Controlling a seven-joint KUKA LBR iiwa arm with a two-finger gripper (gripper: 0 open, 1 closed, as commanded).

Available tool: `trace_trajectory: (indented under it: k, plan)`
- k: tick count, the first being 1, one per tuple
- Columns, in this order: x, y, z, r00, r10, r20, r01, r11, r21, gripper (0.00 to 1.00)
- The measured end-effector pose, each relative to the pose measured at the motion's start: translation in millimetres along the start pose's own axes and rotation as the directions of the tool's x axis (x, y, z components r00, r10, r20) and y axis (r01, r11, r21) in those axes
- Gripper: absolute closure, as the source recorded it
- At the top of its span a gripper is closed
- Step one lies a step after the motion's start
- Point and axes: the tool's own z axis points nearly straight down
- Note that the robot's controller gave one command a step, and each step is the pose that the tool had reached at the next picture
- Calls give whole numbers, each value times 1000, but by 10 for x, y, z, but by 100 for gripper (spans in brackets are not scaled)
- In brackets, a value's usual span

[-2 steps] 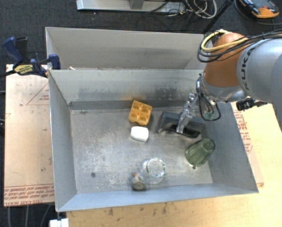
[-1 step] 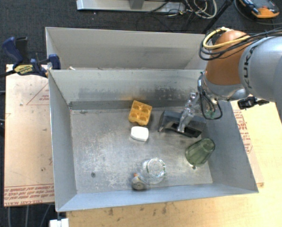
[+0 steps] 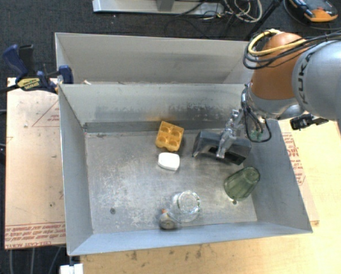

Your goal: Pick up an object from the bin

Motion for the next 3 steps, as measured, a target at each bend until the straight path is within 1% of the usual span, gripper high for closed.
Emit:
trace_trajectory:
  k: [1, 3]
  plan:
    - [-1, 2, -170, 1000, 0, 3, 0, 1000, -1, 100]
    - [1, 2, -370, 1000, -1, 6, 1, 1000, -1, 100]
